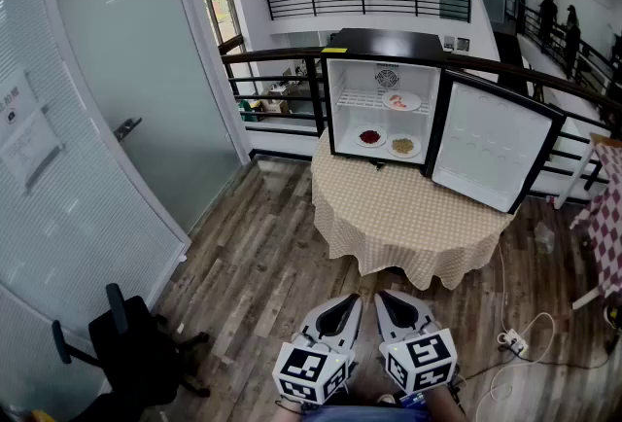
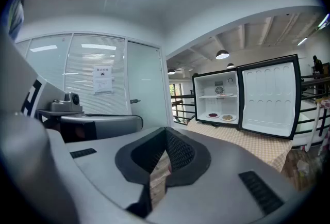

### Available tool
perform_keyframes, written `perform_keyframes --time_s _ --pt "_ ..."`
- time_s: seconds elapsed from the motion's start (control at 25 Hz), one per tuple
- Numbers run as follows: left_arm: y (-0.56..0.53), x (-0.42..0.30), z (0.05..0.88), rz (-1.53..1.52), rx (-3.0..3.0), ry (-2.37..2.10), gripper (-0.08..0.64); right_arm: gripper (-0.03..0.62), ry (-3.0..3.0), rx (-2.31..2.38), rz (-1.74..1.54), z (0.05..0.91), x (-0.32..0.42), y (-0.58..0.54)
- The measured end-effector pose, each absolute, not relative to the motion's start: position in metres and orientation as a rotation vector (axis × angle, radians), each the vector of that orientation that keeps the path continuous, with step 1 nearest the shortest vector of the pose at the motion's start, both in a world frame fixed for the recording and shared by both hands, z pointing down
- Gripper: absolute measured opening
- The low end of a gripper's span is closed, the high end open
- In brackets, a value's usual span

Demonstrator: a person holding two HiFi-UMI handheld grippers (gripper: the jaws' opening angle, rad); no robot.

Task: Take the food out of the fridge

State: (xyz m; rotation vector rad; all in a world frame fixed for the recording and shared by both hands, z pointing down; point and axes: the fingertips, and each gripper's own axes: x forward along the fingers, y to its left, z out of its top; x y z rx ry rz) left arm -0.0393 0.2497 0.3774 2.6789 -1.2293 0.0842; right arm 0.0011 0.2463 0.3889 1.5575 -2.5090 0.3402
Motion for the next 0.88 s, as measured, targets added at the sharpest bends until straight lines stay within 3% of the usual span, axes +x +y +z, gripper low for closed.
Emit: perform_keyframes --time_s 0.88 --pt "0.211 -0.086 0.394 0.134 2.696 -1.194 0.018 0.017 -2.516 1.610 0.425 0.405 -0.042 0.208"
